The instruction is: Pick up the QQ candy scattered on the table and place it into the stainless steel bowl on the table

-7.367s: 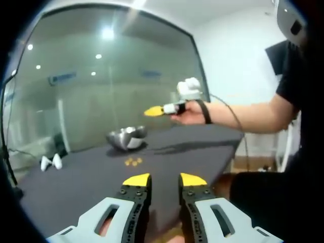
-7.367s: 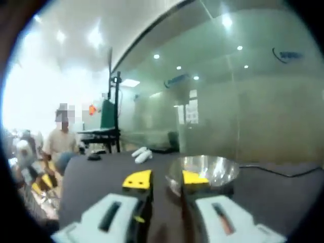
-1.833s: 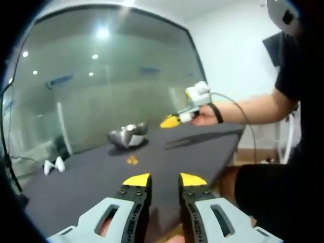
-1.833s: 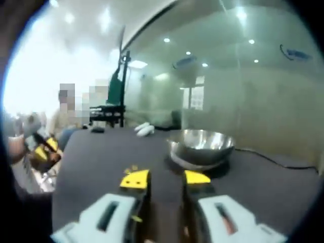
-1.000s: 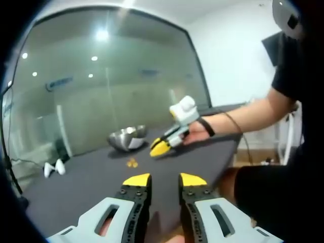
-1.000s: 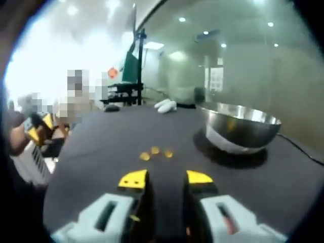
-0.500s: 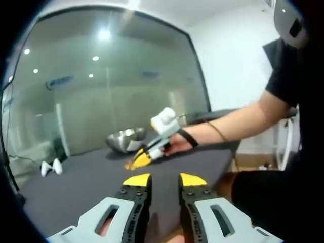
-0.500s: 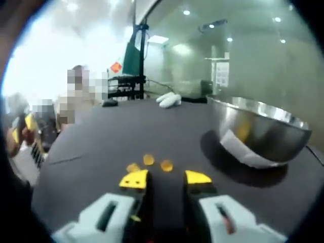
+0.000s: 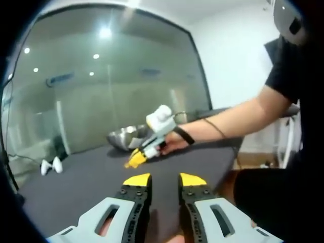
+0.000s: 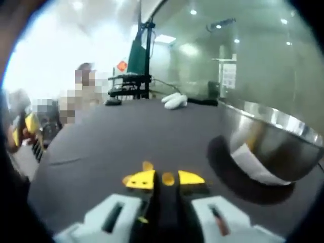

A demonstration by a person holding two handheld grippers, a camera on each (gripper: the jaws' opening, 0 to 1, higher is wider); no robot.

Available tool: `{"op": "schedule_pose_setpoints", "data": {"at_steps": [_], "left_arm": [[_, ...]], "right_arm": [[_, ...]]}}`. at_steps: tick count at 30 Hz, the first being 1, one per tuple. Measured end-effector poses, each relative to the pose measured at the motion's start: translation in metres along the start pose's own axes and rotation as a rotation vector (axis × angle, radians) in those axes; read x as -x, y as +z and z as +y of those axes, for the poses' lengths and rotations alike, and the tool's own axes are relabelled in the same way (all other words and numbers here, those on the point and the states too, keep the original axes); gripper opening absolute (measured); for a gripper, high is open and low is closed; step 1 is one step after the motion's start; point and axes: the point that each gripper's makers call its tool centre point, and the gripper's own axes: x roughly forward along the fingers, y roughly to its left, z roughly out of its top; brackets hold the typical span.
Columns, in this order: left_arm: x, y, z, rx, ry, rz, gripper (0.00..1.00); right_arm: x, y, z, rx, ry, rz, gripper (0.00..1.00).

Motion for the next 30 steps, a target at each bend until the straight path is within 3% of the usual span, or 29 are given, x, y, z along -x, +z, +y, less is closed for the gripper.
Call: {"op": "schedule_pose_setpoints", "data": {"at_steps": [12, 13, 14, 15, 18, 24, 30], "left_arm": [[0.003, -0.005, 0.002, 0.005, 0.011, 0.012, 0.22], [0.003, -0.005, 0.002, 0.004, 0.012, 0.014, 0.22], [0.004, -0.003, 0.001, 0.0, 0.01, 0.015, 0.22], [0.004, -0.001, 0.0, -0.005, 0.004, 0.013, 0.22], [0.004, 0.0, 0.0, -0.011, 0.0, 0.007, 0.22], [0.002, 0.002, 0.003, -0.006, 0.009, -0.009, 0.23], [0.003, 0.005, -0.001, -0.015, 0.001, -0.015, 0.23]], "right_arm": [[0.002, 0.002, -0.001, 0.006, -0.004, 0.015, 0.09], [0.004, 0.006, -0.004, 0.004, -0.009, 0.007, 0.09], [0.011, 0.025, -0.005, -0.018, -0.016, -0.067, 0.09], [0.017, 0.036, -0.003, -0.022, 0.001, -0.097, 0.09], [0.03, 0.055, -0.006, 0.001, -0.002, -0.118, 0.09], [0.043, 0.059, -0.014, 0.048, -0.056, -0.128, 0.09], [0.062, 0.084, -0.049, -0.019, -0.15, -0.2, 0.09]]}}
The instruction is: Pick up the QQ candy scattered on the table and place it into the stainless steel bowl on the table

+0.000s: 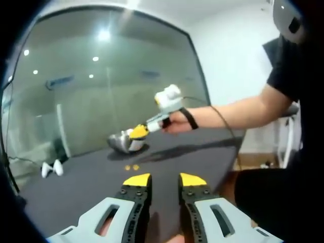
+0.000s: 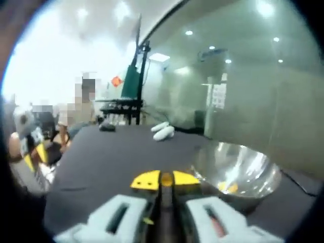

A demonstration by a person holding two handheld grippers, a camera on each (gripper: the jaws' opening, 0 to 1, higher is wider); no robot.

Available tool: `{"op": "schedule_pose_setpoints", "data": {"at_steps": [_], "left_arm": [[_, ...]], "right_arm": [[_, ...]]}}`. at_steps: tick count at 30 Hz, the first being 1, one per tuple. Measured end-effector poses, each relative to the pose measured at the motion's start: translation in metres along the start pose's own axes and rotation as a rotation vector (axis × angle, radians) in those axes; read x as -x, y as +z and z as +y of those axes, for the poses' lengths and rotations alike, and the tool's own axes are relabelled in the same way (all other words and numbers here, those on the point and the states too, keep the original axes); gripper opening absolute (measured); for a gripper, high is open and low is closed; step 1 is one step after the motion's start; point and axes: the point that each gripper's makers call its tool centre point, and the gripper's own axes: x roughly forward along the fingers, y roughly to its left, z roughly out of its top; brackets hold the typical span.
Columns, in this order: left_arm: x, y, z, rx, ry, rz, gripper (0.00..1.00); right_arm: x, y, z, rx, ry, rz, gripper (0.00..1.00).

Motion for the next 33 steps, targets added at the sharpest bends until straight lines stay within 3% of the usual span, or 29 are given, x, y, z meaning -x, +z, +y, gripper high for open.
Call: {"op": "schedule_pose_setpoints", "data": {"at_steps": [1, 4, 7, 11, 15, 18, 23, 26, 33], "left_arm": [[0.001, 0.0, 0.0, 0.0, 0.0, -0.001, 0.23], [0.004, 0.001, 0.004, -0.005, 0.007, -0.009, 0.23], [0.004, 0.001, 0.01, 0.0, 0.023, -0.009, 0.23], [0.003, 0.005, 0.006, -0.011, 0.011, -0.013, 0.22], [0.002, 0.003, -0.001, -0.041, -0.011, 0.008, 0.22], [0.002, 0.003, -0.002, -0.033, -0.016, 0.003, 0.22], [0.001, 0.0, -0.005, -0.037, -0.026, 0.018, 0.22], [0.001, 0.002, -0.003, -0.028, -0.025, 0.014, 0.22], [0.003, 0.001, 0.007, -0.008, -0.011, 0.015, 0.22]], "right_arm": [[0.005, 0.005, -0.006, -0.006, -0.036, -0.009, 0.09], [0.011, 0.012, -0.049, 0.005, -0.202, -0.004, 0.09], [0.015, 0.015, -0.069, -0.084, -0.264, -0.017, 0.09], [0.011, 0.02, -0.096, -0.081, -0.33, -0.008, 0.08], [0.005, 0.029, -0.105, -0.075, -0.347, -0.025, 0.08], [0.0, 0.035, -0.106, -0.011, -0.352, -0.014, 0.08], [-0.003, 0.039, -0.106, -0.043, -0.362, -0.043, 0.1], [-0.005, 0.039, -0.106, -0.035, -0.365, -0.037, 0.21], [0.001, 0.032, -0.099, -0.08, -0.36, -0.048, 0.17]]}}
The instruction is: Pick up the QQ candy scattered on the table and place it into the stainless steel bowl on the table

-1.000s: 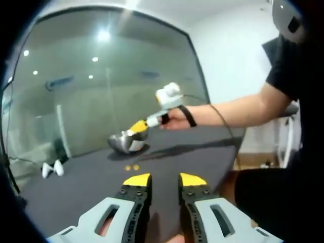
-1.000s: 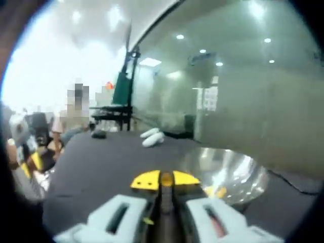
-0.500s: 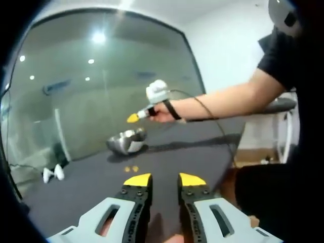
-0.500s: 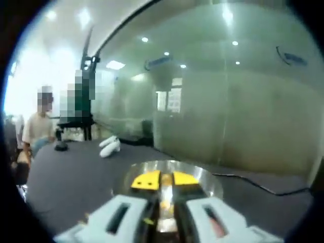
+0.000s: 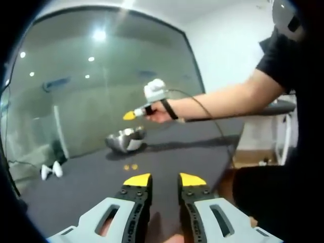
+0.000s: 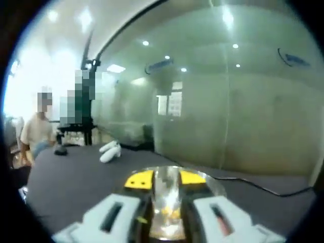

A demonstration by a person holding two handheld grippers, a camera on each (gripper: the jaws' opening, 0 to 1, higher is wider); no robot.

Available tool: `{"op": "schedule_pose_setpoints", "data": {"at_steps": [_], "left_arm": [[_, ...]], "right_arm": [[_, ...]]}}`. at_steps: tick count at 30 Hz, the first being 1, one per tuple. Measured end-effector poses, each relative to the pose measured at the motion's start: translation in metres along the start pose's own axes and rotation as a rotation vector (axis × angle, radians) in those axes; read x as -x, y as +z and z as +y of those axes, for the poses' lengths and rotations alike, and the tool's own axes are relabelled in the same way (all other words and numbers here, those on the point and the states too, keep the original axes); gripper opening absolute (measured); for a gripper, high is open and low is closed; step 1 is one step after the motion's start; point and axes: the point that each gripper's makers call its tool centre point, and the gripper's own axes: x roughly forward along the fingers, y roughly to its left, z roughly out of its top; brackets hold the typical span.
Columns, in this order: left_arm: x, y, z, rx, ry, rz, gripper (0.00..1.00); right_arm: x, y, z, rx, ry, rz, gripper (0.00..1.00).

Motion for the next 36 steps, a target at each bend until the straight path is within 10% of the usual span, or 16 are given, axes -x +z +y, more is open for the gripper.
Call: {"op": "schedule_pose_setpoints", "data": {"at_steps": [16, 36], "left_arm": [[-0.016, 0.014, 0.004, -0.031, 0.02, -0.026, 0.22], [-0.02, 0.021, -0.009, -0.053, 0.004, -0.031, 0.22]], "right_arm": [[0.092, -0.018, 0.059, -0.096, 0.197, -0.031, 0.19], [0.157, -0.08, 0.087, 0.069, 0.412, 0.065, 0.28]]}}
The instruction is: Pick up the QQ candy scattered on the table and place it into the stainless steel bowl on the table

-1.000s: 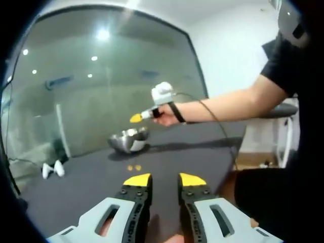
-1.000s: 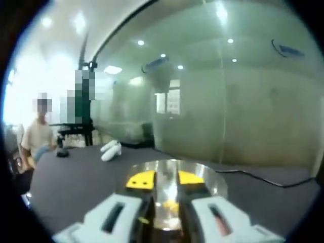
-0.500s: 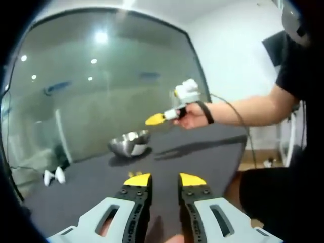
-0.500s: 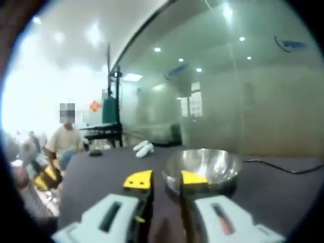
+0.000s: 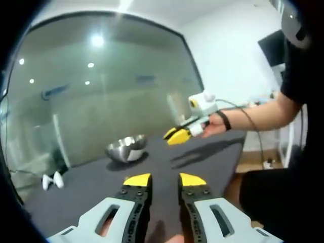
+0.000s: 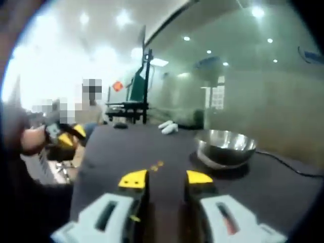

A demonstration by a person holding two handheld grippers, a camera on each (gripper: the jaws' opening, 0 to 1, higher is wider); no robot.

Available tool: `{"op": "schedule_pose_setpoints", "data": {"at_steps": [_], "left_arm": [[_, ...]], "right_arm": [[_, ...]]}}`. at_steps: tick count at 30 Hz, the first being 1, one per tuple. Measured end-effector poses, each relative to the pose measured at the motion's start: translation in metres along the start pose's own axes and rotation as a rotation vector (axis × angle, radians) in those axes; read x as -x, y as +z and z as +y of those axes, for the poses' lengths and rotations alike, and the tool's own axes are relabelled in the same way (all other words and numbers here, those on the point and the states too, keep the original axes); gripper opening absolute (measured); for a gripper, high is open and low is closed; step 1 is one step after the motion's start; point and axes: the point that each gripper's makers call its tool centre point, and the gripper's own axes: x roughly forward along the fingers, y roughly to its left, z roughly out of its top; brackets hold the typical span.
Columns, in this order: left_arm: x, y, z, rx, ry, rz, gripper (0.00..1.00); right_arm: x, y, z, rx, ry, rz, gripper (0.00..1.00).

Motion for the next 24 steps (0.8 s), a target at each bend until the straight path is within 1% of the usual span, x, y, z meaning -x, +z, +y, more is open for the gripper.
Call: {"op": "schedule_pose_setpoints", "data": {"at_steps": [1, 4, 6, 7, 8, 9, 10, 11, 12, 15, 18, 21, 24], "left_arm": [[0.0, 0.001, 0.0, -0.001, 0.002, 0.0, 0.22], [0.001, 0.003, 0.002, 0.002, 0.005, -0.011, 0.22], [0.002, 0.001, 0.004, -0.001, 0.015, -0.002, 0.22], [0.002, 0.001, 0.004, -0.001, 0.016, -0.002, 0.22], [0.002, 0.002, 0.003, 0.002, 0.013, -0.004, 0.22], [0.002, 0.002, 0.003, 0.002, 0.012, -0.005, 0.22], [0.002, 0.002, 0.003, -0.002, 0.012, -0.004, 0.22], [0.002, 0.002, 0.003, -0.004, 0.012, -0.004, 0.22], [0.003, 0.003, 0.003, -0.004, 0.013, -0.003, 0.22], [0.004, 0.006, 0.004, -0.004, 0.018, -0.007, 0.22], [0.005, 0.006, 0.005, -0.003, 0.022, -0.007, 0.22], [0.005, 0.005, 0.005, -0.006, 0.024, 0.001, 0.22], [0.005, 0.004, 0.003, -0.007, 0.02, 0.002, 0.22]], "right_arm": [[-0.001, -0.006, 0.0, -0.01, 0.003, 0.022, 0.28], [-0.003, -0.014, 0.003, 0.006, 0.016, 0.041, 0.28], [-0.007, -0.02, 0.003, 0.005, 0.028, 0.057, 0.28], [-0.005, -0.02, 0.007, 0.01, 0.023, 0.062, 0.28], [-0.006, -0.021, 0.005, 0.014, 0.011, 0.063, 0.27], [-0.01, -0.023, 0.0, 0.02, -0.004, 0.065, 0.25], [-0.013, -0.027, -0.005, 0.026, -0.018, 0.084, 0.24], [-0.017, -0.029, -0.006, 0.034, -0.02, 0.086, 0.24], [-0.02, -0.03, -0.005, 0.037, -0.011, 0.086, 0.24], [-0.032, -0.038, 0.002, 0.006, 0.025, 0.11, 0.26], [-0.044, -0.044, 0.002, -0.012, 0.027, 0.138, 0.26], [-0.057, -0.045, 0.001, -0.005, 0.039, 0.147, 0.26], [-0.073, -0.05, 0.005, -0.017, 0.064, 0.172, 0.26]]}}
